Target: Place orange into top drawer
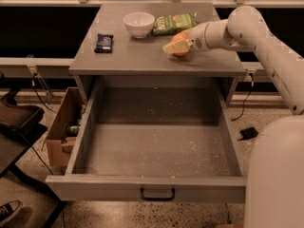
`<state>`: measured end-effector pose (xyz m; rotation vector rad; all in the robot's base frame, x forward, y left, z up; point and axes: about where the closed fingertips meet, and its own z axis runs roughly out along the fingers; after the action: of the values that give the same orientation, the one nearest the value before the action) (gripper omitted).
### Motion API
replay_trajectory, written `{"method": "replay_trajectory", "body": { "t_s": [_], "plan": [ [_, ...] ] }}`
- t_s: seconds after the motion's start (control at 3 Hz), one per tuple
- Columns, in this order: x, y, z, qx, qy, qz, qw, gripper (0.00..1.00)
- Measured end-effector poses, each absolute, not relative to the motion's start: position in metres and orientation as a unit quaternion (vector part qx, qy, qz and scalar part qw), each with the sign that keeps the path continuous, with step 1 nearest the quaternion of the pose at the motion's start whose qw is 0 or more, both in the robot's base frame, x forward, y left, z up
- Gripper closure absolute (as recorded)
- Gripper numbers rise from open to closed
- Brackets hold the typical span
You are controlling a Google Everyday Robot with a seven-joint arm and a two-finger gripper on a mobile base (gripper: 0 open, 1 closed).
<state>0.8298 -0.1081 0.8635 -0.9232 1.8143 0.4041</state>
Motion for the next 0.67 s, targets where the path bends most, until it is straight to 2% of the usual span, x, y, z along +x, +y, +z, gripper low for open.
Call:
{"method": "replay_trajectory", "body": {
  "t_s": [0.33, 0.67],
  "plan": [
    [0.8298, -0.1081, 0.8635, -0.383, 0.753, 0.168, 0.508, 0.65],
    [0.83, -0.1063, 0.8647, -0.385, 0.752, 0.167, 0.508, 0.96]
  ]
}}
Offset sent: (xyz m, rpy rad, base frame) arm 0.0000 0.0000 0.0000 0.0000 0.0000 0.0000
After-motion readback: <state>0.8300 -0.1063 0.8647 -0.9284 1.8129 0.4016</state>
